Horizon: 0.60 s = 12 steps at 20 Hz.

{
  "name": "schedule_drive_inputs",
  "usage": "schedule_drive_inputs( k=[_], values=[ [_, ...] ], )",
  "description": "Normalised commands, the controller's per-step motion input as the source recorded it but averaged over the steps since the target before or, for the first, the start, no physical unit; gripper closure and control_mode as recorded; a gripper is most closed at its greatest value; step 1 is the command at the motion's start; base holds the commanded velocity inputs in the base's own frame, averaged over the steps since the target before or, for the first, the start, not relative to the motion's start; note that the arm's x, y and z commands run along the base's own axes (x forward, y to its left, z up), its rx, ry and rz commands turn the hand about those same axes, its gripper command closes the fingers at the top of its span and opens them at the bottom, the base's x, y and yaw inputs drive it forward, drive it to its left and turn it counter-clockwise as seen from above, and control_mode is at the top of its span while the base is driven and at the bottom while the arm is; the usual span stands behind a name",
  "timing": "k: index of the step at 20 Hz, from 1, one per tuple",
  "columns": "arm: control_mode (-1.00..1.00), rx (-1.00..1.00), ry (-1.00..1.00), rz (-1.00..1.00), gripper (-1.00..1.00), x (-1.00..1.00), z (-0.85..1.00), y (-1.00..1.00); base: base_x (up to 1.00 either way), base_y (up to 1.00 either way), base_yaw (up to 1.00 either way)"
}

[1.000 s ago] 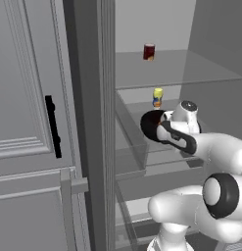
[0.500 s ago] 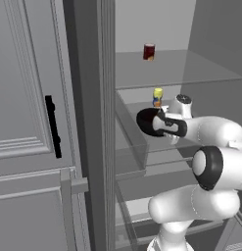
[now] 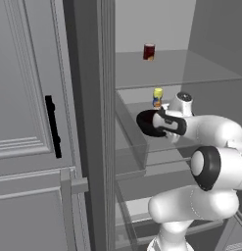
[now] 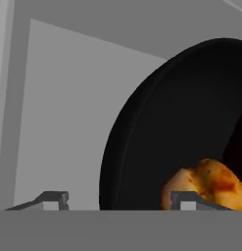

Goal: Pick the chicken drumstick and avocado from their plates and place them in the bowl. Then put the bowl in the fridge.

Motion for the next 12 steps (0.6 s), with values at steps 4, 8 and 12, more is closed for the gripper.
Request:
schedule_drive_inputs(
  k=[4,8,12],
  values=[
    [-1.0,0.0,-0.04,-0.06,-1.0,-0.28,0.51,0.0,0.0,0.0,0.0],
    [-1.0,0.0,0.0,-0.1,-1.0,-0.35,0.72,-0.09,0.0,0.0,0.0],
    [-1.0,0.01,0.0,-0.11,-1.0,-0.31,0.51,-0.04,0.0,0.0,0.0]
  ],
)
